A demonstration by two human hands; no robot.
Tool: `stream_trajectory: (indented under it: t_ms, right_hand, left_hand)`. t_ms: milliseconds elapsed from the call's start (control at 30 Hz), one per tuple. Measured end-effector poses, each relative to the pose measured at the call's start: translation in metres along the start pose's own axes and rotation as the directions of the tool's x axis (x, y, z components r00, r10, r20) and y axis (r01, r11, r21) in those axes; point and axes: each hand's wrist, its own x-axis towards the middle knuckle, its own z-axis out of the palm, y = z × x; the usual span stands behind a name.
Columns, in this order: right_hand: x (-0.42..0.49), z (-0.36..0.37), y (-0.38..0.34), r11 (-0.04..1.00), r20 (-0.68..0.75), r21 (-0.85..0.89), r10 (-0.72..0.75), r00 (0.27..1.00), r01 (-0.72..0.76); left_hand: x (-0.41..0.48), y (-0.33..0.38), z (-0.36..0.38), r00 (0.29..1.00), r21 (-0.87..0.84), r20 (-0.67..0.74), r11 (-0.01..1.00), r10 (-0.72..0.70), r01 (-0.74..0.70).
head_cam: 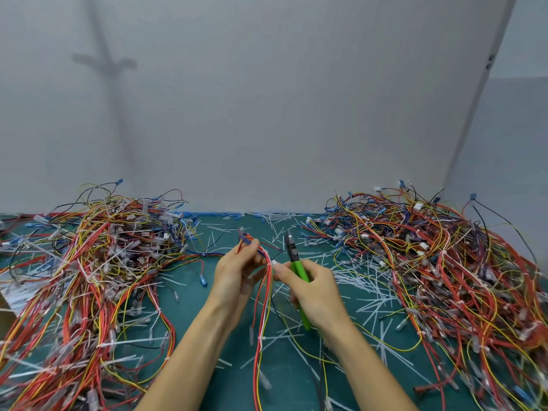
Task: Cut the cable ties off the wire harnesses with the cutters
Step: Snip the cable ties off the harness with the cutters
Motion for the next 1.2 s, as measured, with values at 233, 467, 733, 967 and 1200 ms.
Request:
stream_trajectory:
  t_ms: [233,467,733,967,1200]
  right_hand:
    - [0.0016,0.0042,0.0051,0.995,-0.037,-0.038,-0.098,0.995,0.097]
    - [-0.0009,0.0007,0.0049,0.949,-0.055,-0.266,-0.188,0.981,0.167]
    - [-0.0020,0.0018,0.0011,0.967,-0.051,-0.229,-0.123,0.991,0.109]
    - [0.0003,0.0019,0.0043,0.970,-0.014,-0.229,-0.087,0.996,0.082]
    - [0.0002,0.0047,0.0065,0.969,0.016,-0.229,-0.087,0.996,0.088]
  left_hand:
    - [-0.0040,-0.0031,0.0019,0.999,0.199,0.026,0.980,-0.036,0.031]
    - [-0.0057,-0.0007,0.0016,0.996,0.411,-0.070,0.909,-0.054,0.078]
    - [-0.0064,0.0011,-0.0010,0.988,0.380,-0.046,0.912,-0.149,0.155]
    - [-0.0062,-0.0008,-0.0002,0.993,0.448,-0.106,0.888,-0.057,0.099]
    - [-0.0038,0.0006,0.0018,0.967,-0.029,-0.013,0.966,-0.256,0.255]
